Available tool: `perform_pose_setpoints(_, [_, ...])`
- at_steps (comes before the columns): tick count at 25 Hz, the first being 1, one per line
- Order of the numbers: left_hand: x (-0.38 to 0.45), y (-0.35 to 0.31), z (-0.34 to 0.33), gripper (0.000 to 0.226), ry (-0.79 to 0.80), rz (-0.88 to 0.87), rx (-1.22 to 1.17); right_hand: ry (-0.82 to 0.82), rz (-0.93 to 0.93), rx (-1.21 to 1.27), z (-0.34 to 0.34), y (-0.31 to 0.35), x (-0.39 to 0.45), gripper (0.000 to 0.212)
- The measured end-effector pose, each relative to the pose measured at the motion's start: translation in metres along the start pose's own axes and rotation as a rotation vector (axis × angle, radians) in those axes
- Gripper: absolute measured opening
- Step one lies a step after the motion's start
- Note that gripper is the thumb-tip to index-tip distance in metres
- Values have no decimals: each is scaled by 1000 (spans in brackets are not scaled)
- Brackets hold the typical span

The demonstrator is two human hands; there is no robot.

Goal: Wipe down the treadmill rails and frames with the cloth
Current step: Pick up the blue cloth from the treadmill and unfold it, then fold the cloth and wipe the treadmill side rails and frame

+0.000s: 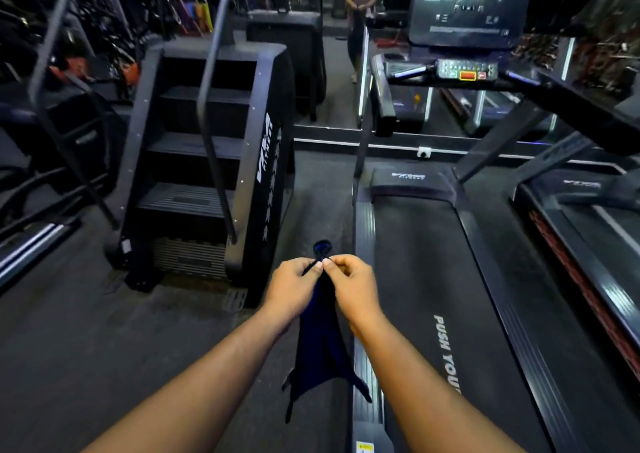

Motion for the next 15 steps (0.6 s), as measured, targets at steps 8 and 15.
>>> perform_pose_setpoints(8, [82, -28, 41, 14, 137, -102, -456, 366, -21, 198, -45, 65, 68, 38])
perform_pose_setpoints(15, [189, -51, 94, 28, 346, -80, -530, 110, 43, 80, -70, 86, 156, 76])
Point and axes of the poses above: each hand's wrist, its own x-axis towards the middle knuckle, its own z-axis out of the back of the hand, y = z × x, the point moved 6 cm from there along x, towards the middle knuckle, and after that the axes turned 9 degrees about -x, right-handed, at the moved point
